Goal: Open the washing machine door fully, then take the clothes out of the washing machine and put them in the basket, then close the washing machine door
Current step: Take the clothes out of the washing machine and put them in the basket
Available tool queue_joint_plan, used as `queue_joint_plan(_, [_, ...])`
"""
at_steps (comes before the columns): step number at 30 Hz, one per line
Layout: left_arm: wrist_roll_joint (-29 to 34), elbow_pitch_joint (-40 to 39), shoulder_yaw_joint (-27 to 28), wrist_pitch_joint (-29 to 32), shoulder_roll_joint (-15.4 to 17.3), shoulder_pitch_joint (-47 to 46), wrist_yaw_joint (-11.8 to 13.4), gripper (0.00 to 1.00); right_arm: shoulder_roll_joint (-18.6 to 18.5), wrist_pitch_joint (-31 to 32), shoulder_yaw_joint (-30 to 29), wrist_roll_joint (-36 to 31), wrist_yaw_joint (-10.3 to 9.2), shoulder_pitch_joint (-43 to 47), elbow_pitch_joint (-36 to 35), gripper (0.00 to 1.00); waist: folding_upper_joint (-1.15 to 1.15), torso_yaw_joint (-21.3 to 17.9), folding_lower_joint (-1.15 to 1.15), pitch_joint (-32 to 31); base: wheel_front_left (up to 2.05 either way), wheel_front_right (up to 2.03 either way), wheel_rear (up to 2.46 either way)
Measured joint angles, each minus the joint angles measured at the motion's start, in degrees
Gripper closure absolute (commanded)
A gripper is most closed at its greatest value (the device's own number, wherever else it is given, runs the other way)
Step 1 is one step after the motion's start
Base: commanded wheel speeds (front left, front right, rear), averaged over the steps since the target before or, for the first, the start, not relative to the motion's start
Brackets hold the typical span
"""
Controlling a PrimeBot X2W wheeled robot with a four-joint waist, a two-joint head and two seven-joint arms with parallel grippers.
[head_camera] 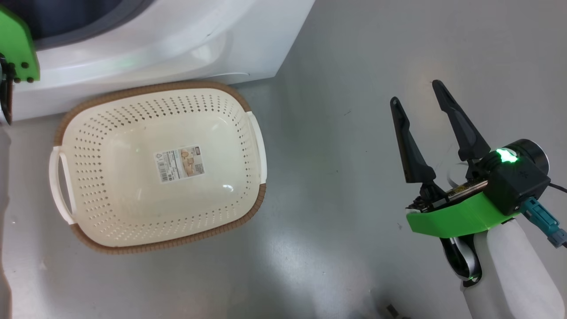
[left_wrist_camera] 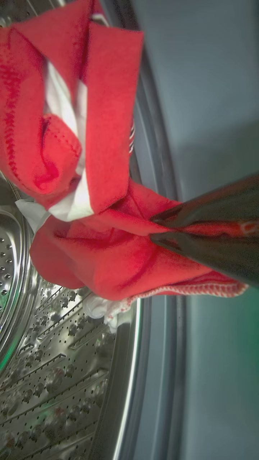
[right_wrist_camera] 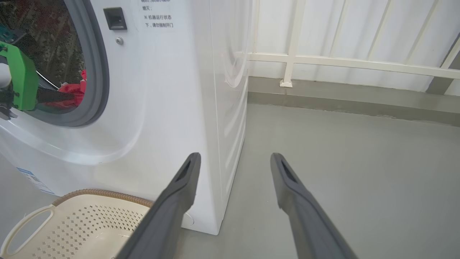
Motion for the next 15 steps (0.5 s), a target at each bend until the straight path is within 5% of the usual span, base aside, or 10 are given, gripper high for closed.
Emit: queue_joint_plan(15, [-3.94, -2.86, 1.19, -12.36, -1.65, 4.75, 0.02, 1.00, -0.01, 0.00, -0.54, 0.01, 0.00, 0.03, 0.62, 0.00, 0.00, 1.92, 0.00, -1.98, 0.00, 0.00, 0.00])
